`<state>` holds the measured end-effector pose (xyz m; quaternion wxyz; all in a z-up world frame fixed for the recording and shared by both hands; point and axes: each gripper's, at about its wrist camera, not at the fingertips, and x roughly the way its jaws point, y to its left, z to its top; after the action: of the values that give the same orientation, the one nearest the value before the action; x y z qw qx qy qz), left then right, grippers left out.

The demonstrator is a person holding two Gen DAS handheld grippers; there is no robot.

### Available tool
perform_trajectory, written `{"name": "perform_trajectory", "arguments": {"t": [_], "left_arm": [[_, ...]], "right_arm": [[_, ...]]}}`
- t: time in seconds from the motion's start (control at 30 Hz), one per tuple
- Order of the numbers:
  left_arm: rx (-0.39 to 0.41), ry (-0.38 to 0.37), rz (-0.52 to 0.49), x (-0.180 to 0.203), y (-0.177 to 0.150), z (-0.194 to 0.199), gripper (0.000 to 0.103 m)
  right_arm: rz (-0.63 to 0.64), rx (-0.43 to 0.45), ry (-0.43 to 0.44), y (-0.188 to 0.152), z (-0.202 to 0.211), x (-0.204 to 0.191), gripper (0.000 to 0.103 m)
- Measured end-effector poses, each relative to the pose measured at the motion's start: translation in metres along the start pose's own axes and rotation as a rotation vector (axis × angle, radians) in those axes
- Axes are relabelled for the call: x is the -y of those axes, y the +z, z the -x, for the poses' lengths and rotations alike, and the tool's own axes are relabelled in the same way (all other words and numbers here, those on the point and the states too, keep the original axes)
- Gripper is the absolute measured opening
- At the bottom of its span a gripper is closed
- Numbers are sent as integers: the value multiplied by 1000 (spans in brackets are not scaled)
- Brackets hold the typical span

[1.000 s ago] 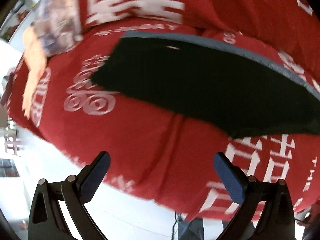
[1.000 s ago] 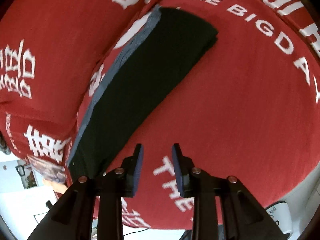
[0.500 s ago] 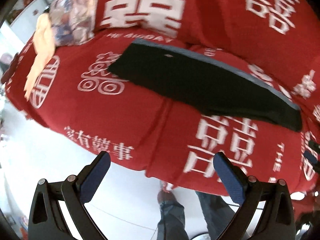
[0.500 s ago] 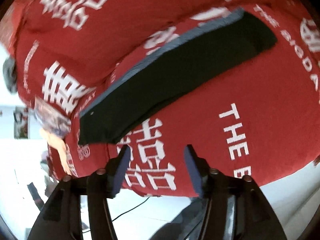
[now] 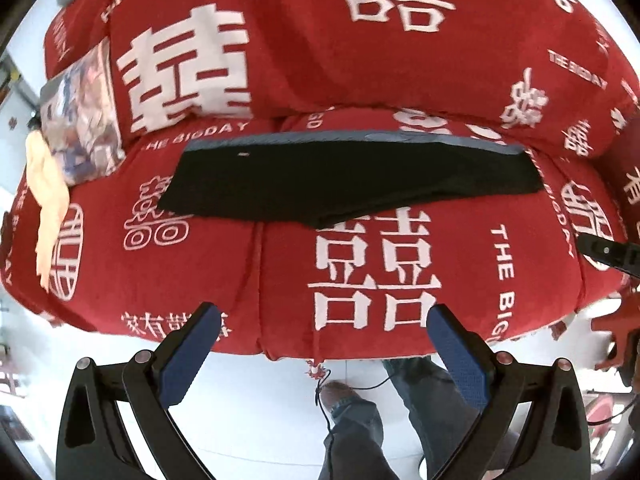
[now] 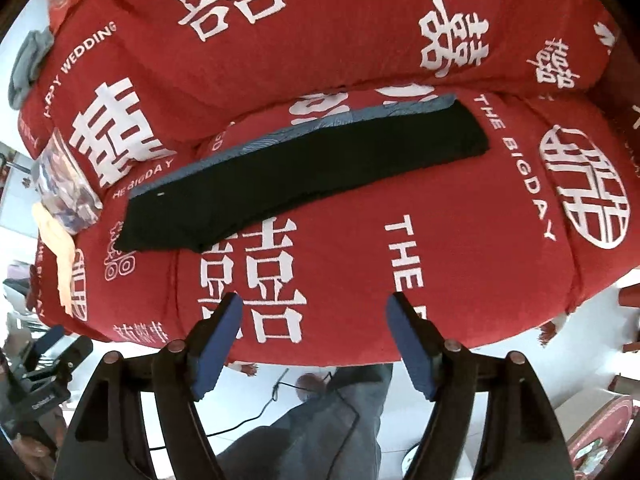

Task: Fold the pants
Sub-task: 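Release the trousers and raise both grippers away from the folded trousers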

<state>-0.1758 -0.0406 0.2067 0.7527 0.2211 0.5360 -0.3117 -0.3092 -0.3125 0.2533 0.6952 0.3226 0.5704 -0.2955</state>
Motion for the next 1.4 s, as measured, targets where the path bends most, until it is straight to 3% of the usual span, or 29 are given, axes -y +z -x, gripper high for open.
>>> {"name": "perform_trajectory", "arguments": {"t": [0.23,0.4,0.6,0.77,1.4], "left_arm": [[-31,-51,26,1,6,5,103],[-49,-64,36,11,31,-1,103],[-58,-77,-6,58,87,-11,103],[-39,-105,-56,107,129,-9,103],[-105,-91,-109,193,199,-53,103]], "right_arm": [[-28,-12,-17,-9,14,4,78],[-83,-43,10,5,12,23,78],[-234,-57,48,43,12,72,78],[-286,-32,44,78,27,112,78],[-448,-29,11,134,30,230,78]]}}
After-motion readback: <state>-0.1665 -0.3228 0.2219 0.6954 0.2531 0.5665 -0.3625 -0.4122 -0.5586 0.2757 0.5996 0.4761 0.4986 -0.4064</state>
